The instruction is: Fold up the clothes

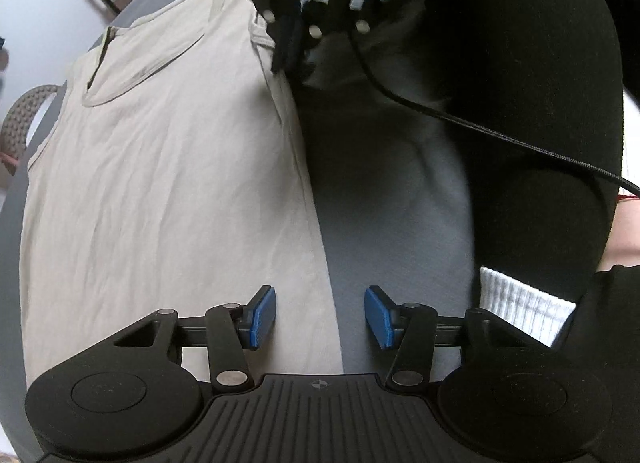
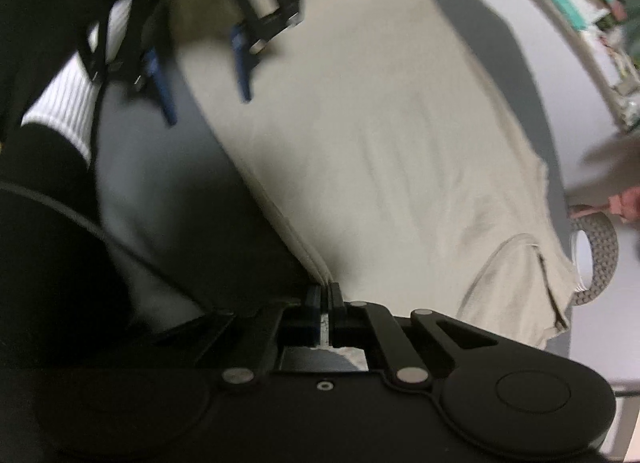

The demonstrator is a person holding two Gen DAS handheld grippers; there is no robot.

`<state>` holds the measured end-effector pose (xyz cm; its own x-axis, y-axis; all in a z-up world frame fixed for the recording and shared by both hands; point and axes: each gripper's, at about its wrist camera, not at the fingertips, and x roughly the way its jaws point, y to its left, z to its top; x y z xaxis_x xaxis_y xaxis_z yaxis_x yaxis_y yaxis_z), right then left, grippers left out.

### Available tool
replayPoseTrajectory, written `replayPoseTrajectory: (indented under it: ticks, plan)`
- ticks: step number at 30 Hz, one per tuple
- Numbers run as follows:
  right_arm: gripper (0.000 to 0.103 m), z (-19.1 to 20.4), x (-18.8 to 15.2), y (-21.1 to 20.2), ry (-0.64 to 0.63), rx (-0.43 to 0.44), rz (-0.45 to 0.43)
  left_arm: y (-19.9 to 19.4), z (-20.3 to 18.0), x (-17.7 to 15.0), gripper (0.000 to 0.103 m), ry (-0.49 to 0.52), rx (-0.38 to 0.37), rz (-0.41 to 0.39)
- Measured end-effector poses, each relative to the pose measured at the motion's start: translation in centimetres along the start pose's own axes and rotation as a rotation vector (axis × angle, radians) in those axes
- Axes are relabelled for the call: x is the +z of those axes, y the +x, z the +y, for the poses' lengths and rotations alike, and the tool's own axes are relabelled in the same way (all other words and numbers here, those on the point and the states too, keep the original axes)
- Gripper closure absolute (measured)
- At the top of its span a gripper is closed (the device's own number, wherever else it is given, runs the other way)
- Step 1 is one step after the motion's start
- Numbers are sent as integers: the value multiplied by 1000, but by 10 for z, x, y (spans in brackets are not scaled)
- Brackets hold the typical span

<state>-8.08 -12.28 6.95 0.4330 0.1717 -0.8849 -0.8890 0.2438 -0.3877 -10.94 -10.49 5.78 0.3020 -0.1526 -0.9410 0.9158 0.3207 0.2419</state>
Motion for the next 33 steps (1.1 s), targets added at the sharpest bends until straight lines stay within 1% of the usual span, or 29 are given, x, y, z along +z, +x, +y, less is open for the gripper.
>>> replayPoseTrajectory:
  ticks: [3, 5, 8, 10, 12, 15, 19, 22, 25, 27, 29, 33]
  plan:
    - [100, -16, 2, -8, 79, 3, -38, -2, 1, -2, 51, -9, 9, -4]
    - [100, -27, -5, -14, 127, 13, -52, -3, 1, -3, 51, -17, 11, -1]
    - [100, -33, -17, -14, 146, 9, -60, -3, 6, -8, 51, -38, 34, 38]
    - [100, -37, -13, -10, 156, 8, -60, -3, 12, -14, 57, -63, 61, 66]
    - [100, -40, -13, -16, 172, 9, -66, -3, 18, -20, 72, -97, 84, 89]
    - [100, -44, -16, -15, 201, 8, -80, -6, 25, -27, 84, -145, 113, 107]
    - [99, -50, -22, -7, 259, 16, -103, -4, 26, -29, 85, -137, 115, 138]
    - [99, -54, -28, 2, 337, 23, -133, -2, 29, -31, 85, -116, 111, 170]
    - [99, -61, -35, 15, 454, 19, -174, -2, 42, -37, 84, -147, 86, 163]
    - [99, -65, -38, 21, 505, 35, -174, -4, 51, -39, 84, -181, 63, 159]
    - [99, -66, -40, 23, 510, 24, -186, -7, 62, -42, 84, -203, 69, 170]
    - [98, -70, -46, 33, 548, 51, -195, -17, 85, -48, 84, -252, 122, 211]
